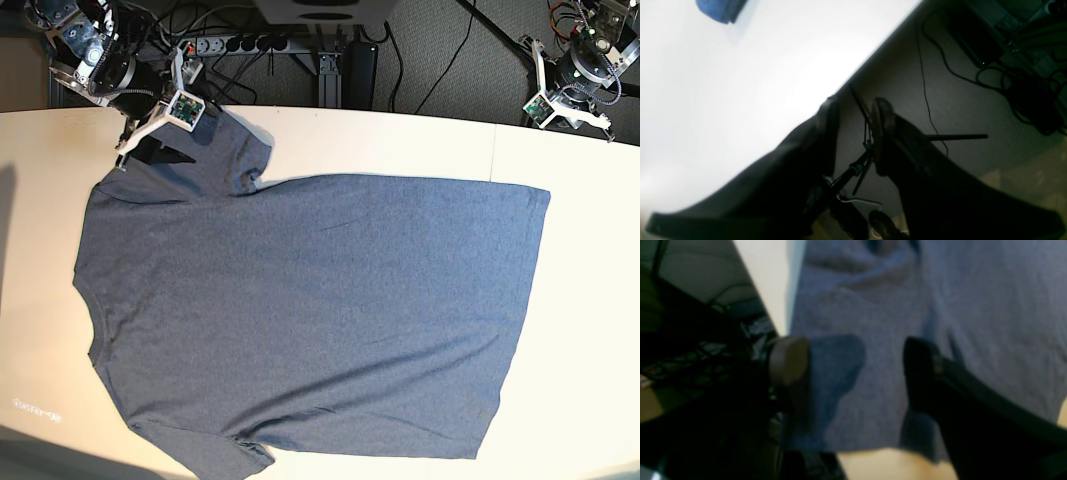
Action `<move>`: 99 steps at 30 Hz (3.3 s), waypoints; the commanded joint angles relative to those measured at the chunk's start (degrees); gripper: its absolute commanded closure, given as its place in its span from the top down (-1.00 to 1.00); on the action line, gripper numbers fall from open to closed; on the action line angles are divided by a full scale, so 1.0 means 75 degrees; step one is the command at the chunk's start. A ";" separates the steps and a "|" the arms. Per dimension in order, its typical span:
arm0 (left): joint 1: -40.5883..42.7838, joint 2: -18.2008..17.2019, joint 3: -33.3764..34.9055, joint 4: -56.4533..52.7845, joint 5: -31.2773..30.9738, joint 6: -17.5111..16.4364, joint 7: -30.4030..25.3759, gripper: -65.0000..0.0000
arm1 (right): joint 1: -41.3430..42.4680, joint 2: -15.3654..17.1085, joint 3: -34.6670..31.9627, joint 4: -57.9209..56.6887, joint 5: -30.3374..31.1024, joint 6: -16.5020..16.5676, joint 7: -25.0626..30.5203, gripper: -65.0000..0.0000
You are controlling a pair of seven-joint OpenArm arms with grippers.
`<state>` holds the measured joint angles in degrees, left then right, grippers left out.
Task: Fold the T-shirt properly
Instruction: 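Grasp the shirt's shoulder corners with the right and left grippers, then lift the shoulder edge with both grippers and pull it across the shirt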
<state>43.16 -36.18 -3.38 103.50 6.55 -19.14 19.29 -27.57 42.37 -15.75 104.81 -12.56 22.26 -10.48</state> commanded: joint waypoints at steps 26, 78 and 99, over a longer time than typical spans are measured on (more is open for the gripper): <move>-0.0510 -0.1259 0.0428 0.0793 0.0318 0.0096 -0.0533 -0.34 | 0.1387 0.0845 -0.0297 -0.1399 -0.0184 0.0085 -0.0259 0.36; -0.4459 -0.2081 0.5805 -0.1751 0.1670 0.0038 -0.0495 -0.75 | 0.1580 0.0842 -0.0318 -0.2177 -0.0032 0.0090 0.0233 0.27; -0.4462 -0.2078 0.5805 -0.1751 0.2372 0.0017 -0.0915 -1.00 | 0.1577 0.0816 -0.0318 -0.2174 0.1396 0.0090 0.0146 -1.00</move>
<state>8.86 -51.27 39.42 90.89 24.82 -14.55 11.16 -15.53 47.59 -18.22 88.55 -1.43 22.04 -6.57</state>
